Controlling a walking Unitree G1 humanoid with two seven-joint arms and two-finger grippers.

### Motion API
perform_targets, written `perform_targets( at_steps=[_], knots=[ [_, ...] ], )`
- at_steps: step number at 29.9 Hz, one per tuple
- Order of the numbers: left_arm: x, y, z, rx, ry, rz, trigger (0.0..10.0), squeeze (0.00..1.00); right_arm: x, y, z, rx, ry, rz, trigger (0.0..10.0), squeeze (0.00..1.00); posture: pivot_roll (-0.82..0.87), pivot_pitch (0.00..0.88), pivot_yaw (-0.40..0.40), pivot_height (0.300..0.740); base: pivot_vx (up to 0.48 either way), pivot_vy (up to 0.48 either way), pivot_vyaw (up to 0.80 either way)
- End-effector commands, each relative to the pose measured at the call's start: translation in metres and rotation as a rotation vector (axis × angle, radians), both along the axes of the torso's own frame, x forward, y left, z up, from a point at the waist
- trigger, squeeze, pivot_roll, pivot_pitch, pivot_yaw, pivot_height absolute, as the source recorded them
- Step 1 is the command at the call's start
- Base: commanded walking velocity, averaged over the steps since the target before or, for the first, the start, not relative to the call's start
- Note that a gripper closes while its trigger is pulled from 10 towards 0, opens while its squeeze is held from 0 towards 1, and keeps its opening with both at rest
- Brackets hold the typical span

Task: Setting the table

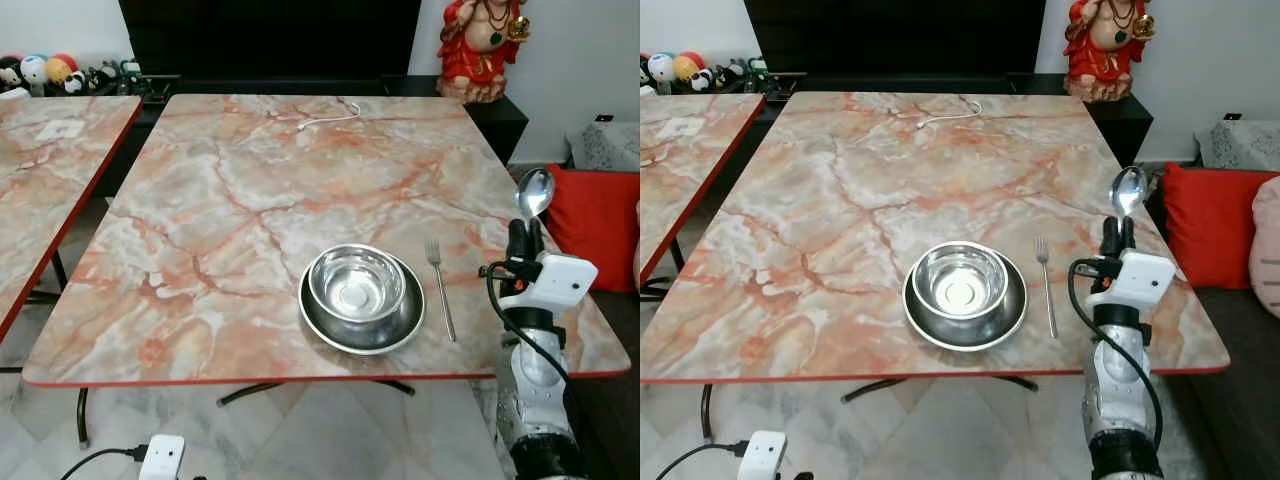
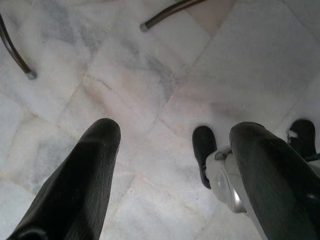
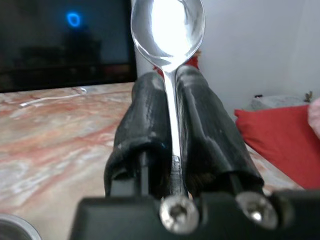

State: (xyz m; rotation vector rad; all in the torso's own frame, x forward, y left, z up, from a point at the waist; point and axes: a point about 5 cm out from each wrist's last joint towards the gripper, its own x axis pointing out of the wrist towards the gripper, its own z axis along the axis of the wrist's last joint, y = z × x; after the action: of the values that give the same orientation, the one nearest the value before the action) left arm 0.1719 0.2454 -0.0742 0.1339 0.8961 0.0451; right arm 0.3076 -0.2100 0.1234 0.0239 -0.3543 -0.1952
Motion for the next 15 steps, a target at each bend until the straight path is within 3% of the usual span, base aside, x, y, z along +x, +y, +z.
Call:
perform_targets(
  at_steps=[1,6,15],
  knots=[
    [-0.003,-0.0008,-0.0016,-0.004,0.008,0.001,10.0,0.0,0.0005,0.0022,0.0055,-0.007,-0.012,0.003,10.0,0.0,0.09,0.026,-0.042,0.74,0.281,0.0,0.0],
    [-0.0018,-0.0015,-0.0013,-0.004,0.005,-0.002,10.0,0.0,0.0,0.0027,0.004,-0.001,0.001,0.001,10.0,0.0,0.09,0.015,-0.042,0.74,0.289,0.0,0.0],
    [-0.0007,-0.0038,-0.0015,-0.005,0.004,0.0,10.0,0.0,-0.0013,0.0,0.0043,-0.001,0.015,-0.012,10.0,0.0,0.08,0.024,-0.047,0.74,0.0,0.0,0.0]
  ],
)
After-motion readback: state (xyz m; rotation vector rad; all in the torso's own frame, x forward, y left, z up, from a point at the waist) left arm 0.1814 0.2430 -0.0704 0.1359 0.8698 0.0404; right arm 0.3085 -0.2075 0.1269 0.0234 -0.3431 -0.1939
